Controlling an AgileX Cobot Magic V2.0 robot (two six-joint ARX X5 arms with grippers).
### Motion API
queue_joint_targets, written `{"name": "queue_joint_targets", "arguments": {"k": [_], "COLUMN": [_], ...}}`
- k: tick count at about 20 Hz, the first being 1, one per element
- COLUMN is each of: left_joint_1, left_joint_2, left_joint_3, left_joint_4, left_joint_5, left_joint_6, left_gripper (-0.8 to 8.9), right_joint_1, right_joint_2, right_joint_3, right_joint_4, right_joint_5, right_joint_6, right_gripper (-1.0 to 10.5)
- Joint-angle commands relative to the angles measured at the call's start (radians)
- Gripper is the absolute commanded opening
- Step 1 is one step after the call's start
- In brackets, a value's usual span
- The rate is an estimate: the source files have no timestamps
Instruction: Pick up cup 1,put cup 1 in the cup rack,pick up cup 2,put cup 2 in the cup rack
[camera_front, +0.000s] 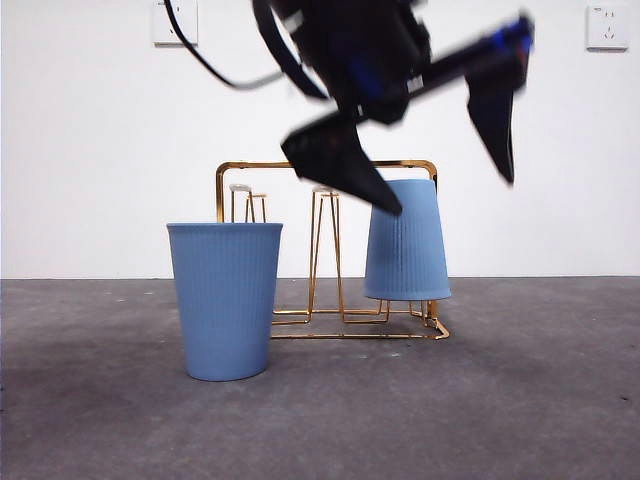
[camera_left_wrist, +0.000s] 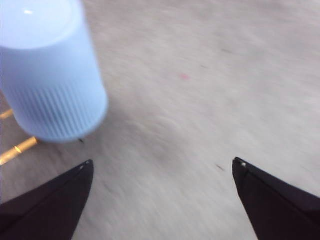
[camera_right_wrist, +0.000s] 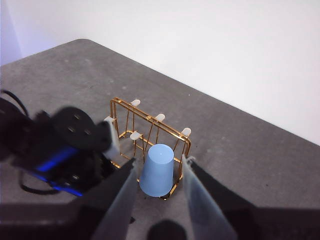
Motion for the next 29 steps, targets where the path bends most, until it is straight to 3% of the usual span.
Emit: {"name": "queue_joint_targets", "arguments": {"k": [1, 4, 10, 14, 18, 22, 29], "left_joint_1": [-0.005, 0.0, 0.045, 0.065, 0.065, 0.065, 0.064], "left_joint_2": [-0.092, -0.271, -0.626, -0.795, -0.894, -0.95, -0.962], "left_joint_3": [-0.004, -0.004, -0.004, -0.004, -0.004, -0.004, -0.004], "left_joint_4": [-0.056, -0.169, -0.415, -0.578, -0.731, -0.832, -0.862], "left_joint_5": [0.016, -0.024, -0.238, -0.331, -0.414, -0.438, -0.434], "left_joint_6": [0.009, 0.061, 0.128, 0.136, 0.135, 0.133, 0.131], "left_gripper": [4.69, 4.69, 4.69, 4.69, 4.69, 4.68, 4.68], "right_joint_1": [0.001, 0.001, 0.001, 0.0, 0.0, 0.0, 0.001], "right_joint_2": [0.033, 0.109, 0.361, 0.56, 0.74, 0.891, 1.041], "right_joint_3": [-0.006, -0.006, -0.006, -0.006, -0.006, -0.006, -0.006], "right_joint_4": [0.0, 0.011, 0.063, 0.168, 0.229, 0.263, 0.309], "right_joint_5": [-0.003, -0.066, -0.173, -0.248, -0.275, -0.285, -0.301], "right_joint_6": [0.021, 0.062, 0.107, 0.151, 0.197, 0.229, 0.262], "right_gripper": [1.6, 1.6, 1.7, 3.3, 3.3, 4.1, 4.1]}}
